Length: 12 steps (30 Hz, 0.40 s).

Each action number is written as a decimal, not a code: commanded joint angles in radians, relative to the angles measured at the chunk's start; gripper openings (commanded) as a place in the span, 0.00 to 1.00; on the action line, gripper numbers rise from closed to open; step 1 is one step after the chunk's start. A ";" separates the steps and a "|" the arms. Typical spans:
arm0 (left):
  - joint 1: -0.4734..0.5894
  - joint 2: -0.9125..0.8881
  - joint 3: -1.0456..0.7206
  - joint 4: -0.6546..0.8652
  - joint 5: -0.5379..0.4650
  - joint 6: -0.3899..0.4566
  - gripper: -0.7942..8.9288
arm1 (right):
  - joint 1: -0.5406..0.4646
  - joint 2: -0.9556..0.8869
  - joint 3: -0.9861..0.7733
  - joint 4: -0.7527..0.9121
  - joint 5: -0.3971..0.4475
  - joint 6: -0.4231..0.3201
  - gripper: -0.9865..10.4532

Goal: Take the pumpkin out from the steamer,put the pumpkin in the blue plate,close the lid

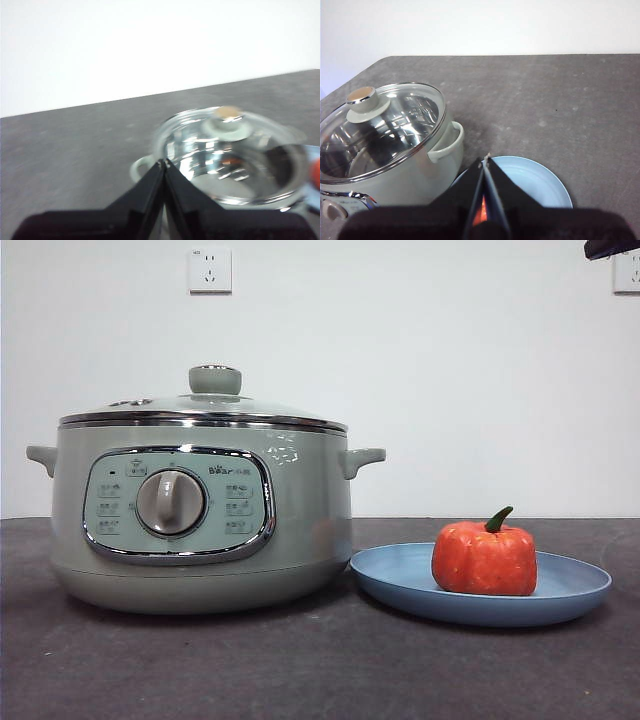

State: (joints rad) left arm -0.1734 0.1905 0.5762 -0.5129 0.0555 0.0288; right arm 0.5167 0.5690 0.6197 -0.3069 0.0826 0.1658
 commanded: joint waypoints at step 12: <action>0.181 -0.188 -0.431 0.231 0.002 -0.029 0.08 | 0.001 -0.002 -0.003 0.005 0.003 0.009 0.08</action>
State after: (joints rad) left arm 0.0040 0.0063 0.1635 -0.3080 0.0559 0.0097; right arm 0.5167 0.5690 0.6197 -0.3073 0.0826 0.1658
